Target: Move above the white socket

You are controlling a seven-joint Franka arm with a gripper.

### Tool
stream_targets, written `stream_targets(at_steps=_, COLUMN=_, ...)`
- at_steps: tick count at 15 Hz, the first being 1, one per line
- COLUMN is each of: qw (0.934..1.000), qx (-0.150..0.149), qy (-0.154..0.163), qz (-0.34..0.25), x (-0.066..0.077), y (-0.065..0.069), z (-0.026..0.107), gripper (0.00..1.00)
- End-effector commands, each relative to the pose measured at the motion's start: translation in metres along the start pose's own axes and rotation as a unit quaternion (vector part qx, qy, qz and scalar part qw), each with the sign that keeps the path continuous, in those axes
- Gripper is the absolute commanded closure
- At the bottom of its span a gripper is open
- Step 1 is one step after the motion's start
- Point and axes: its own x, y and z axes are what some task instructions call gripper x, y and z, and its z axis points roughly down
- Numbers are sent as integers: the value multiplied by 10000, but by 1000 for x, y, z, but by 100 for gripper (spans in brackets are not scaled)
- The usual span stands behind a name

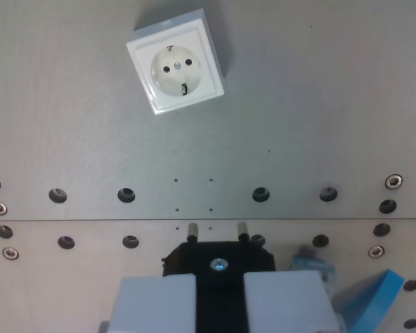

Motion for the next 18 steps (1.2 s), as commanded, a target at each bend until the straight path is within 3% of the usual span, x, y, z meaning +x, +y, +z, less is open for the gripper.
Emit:
stream_targets(at_steps=1, qw=9991, qx=-8, qy=334, qz=-277, x=0, y=-1, z=12, gripper=100)
stream_targets(at_steps=18, qw=9950, qx=-19, qy=413, qz=-912, x=3, y=-12, z=81, gripper=100)
